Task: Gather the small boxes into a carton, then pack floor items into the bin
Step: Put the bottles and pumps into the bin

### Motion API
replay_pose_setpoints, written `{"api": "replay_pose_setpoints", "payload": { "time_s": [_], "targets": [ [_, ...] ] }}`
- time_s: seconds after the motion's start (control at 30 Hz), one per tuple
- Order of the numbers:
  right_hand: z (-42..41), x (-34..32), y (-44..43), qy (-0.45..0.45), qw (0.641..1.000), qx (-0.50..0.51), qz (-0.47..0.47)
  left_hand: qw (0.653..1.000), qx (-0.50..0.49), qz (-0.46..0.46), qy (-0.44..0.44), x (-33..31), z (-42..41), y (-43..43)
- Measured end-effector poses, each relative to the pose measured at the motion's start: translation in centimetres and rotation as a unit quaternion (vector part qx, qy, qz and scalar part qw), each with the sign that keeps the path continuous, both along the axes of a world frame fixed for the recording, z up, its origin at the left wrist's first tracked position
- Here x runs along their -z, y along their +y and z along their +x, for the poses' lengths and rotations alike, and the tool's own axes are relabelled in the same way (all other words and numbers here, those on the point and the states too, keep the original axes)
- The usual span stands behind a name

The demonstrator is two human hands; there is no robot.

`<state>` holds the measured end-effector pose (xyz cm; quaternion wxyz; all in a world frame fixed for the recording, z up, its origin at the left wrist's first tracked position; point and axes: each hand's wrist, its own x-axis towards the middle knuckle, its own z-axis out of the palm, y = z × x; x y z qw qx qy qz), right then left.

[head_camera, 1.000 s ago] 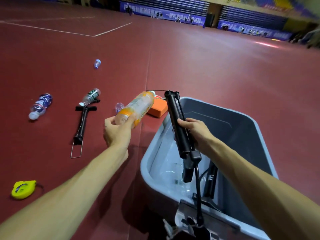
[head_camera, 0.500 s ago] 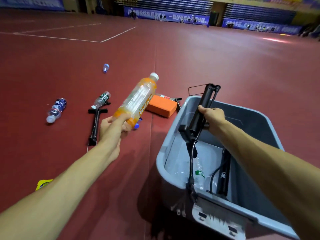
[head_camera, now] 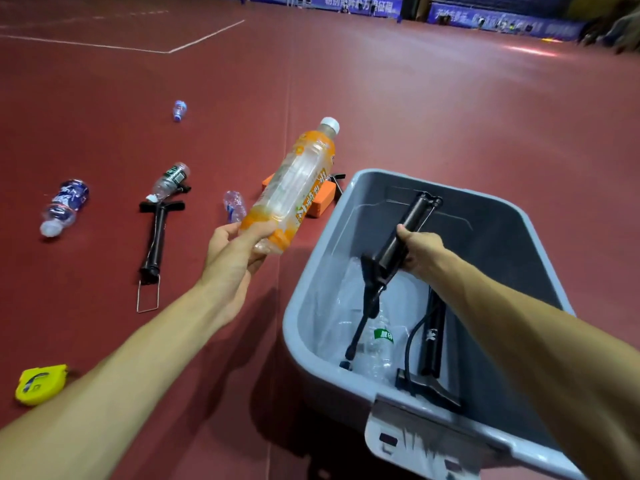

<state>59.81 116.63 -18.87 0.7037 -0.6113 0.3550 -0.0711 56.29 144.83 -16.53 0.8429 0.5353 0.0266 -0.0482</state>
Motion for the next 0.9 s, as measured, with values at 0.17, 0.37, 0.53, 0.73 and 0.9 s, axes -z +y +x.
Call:
{"api": "replay_pose_setpoints", "payload": {
  "time_s": [0.17,0.37,0.53,0.73,0.9],
  "targets": [
    [-0.3,5.9,1.1,0.091,0.988,-0.092,-0.084,0.997,0.013,0.072,-0.013,0.7,0.3,-0.4],
    [-0.7,5.2,3.0,0.146,0.943,-0.248,-0.169,0.992,-0.016,0.124,-0.031,1.0,-0.2,-2.0],
    [-0.6,-1.4,5.6,-0.064,0.979,-0.192,0.032,0.982,-0.071,0.167,-0.05,0.1,-0.4,-3.1],
    [-2.5,-6.4,10.5,-0.132,0.931,-0.338,-0.029,0.952,-0.093,0.271,-0.112,0.0,-0.7,-2.5],
    [-2.9,-6.7,10.2,-0.138,0.962,-0.228,-0.06,0.936,0.033,0.32,-0.14,-0.6,-1.5,-0.9]
  ]
}}
